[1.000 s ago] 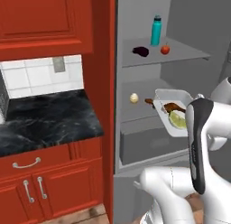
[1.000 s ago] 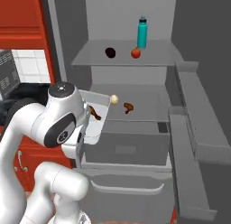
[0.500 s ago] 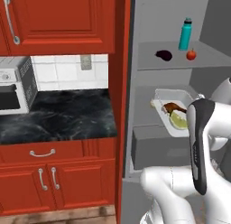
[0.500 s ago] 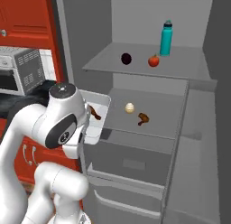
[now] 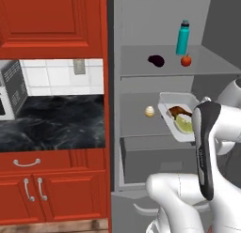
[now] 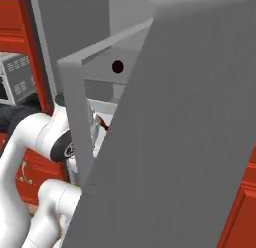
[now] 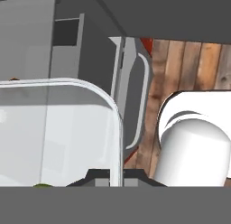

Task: Place the tupperware on the second highest shelf of the fridge. Make space for the tupperware among the existing items by rearranging them on the shelves if needed. Close the fridge door when finished.

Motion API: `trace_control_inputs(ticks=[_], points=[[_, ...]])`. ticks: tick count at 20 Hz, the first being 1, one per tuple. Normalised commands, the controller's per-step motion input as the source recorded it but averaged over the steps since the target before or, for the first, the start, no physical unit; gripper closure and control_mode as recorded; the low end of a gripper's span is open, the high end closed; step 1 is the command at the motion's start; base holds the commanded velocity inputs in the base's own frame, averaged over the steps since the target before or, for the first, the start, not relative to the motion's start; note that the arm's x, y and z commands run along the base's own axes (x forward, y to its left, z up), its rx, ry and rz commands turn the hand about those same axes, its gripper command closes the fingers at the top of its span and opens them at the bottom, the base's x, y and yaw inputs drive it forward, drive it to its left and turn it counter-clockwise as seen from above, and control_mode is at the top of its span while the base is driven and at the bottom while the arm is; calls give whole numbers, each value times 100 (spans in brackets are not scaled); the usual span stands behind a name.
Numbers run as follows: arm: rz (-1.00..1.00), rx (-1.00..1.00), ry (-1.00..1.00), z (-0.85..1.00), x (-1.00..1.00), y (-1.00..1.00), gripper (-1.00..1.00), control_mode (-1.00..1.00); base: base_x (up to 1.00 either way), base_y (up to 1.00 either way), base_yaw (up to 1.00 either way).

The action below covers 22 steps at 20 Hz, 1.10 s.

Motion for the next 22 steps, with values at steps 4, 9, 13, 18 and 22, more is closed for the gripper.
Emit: trace_control_inputs(ticks=[4, 9, 13, 18, 22], points=[[0, -1, 0, -10, 2, 0, 100, -100, 0, -13, 0], [-3, -9, 1, -47, 14, 0, 100, -100, 0, 0, 0], [-13, -11, 6, -52, 1, 0, 100, -100, 0, 0, 0], [-31, -6, 0, -30, 4, -13, 100, -100, 0, 0, 0], [-38, 0, 0, -19, 13, -39, 100, -100, 0, 0, 0]])
